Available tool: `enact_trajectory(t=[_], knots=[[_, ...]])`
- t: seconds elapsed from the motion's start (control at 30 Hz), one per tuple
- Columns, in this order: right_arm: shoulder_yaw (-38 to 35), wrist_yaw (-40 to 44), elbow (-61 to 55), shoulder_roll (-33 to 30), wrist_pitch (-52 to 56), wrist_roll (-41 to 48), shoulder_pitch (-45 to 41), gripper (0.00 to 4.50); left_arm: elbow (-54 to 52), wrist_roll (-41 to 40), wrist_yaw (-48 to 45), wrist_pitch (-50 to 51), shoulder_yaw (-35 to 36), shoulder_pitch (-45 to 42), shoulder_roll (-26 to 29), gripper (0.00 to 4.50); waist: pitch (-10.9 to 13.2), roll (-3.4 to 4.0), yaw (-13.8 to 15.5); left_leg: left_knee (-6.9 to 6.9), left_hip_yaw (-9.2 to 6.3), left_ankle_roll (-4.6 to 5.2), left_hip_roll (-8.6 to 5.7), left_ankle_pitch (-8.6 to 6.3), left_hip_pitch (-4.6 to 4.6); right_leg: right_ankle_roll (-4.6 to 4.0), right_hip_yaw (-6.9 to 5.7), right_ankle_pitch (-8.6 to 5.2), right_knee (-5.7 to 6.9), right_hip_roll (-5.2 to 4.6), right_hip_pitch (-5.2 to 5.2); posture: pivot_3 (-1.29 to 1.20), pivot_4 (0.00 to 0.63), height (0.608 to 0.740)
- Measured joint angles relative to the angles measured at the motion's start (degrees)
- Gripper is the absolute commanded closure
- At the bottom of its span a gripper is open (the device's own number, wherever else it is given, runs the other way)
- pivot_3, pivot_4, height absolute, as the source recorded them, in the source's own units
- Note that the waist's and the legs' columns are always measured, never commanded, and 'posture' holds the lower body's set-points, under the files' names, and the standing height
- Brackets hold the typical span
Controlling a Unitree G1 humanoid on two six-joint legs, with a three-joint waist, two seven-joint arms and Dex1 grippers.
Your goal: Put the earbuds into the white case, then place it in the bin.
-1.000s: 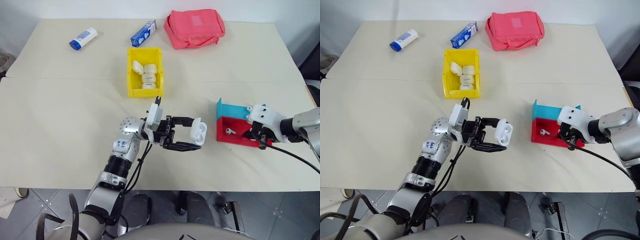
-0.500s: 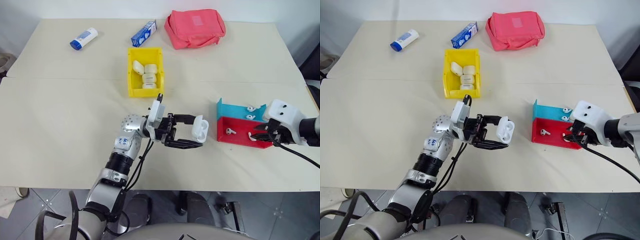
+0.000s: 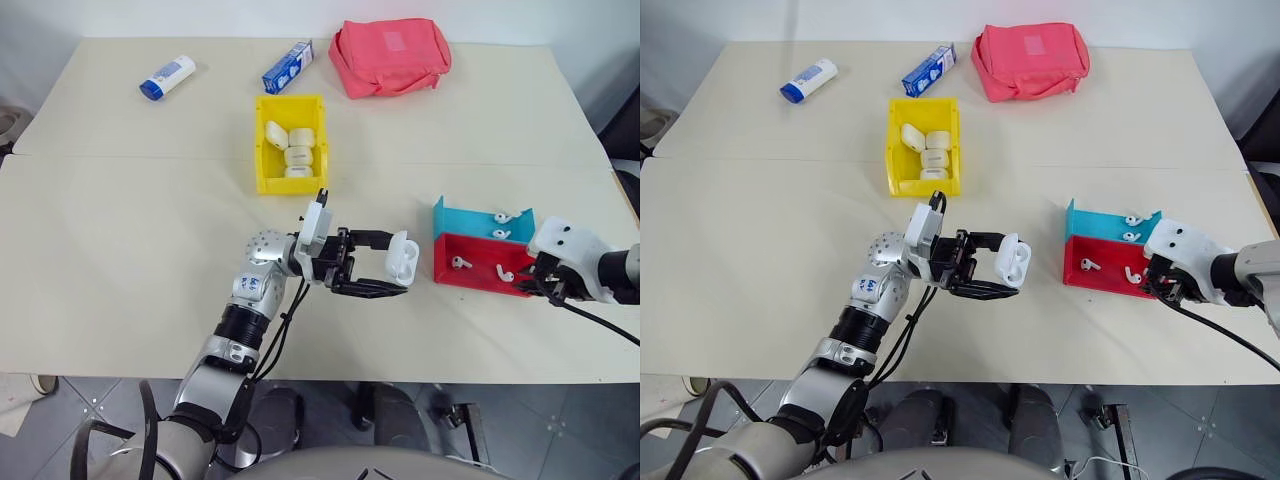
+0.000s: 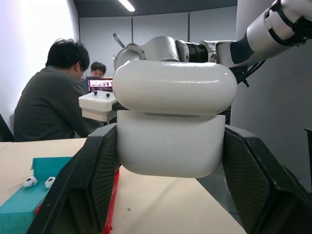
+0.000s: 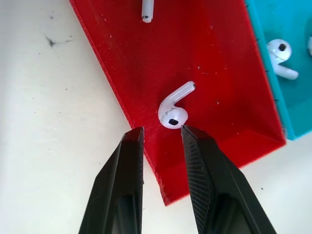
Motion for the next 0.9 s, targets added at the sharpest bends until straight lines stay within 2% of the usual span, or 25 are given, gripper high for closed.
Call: enact_trajectory(t=[0.2,0.9], knots=[[3.5,-0.36,2.81,1.23,-0.97,-1.67,-1.82,3.24,-0.25,0.0,0.18,0.01,0.01,0.03,0.29,1.7,0.0,0.01,-0.01,0.0,0.0,0.0,0.0,0.0,0.0,0.0,-0.01,0.0,0.0,0.0,0.0,0.0,0.15,0.74],[1.97,0.71,-3.09,2.22,2.11,3.1,-2.33,3.24,-0.39,0.0,0.36,0.01,0.0,0.03,0.31,1.7,0.0,0.01,0.06,0.0,-0.01,-0.01,0.0,0.0,-0.01,0.0,-0.01,0.0,0.0,0.0,0.0,0.0,0.15,0.74]])
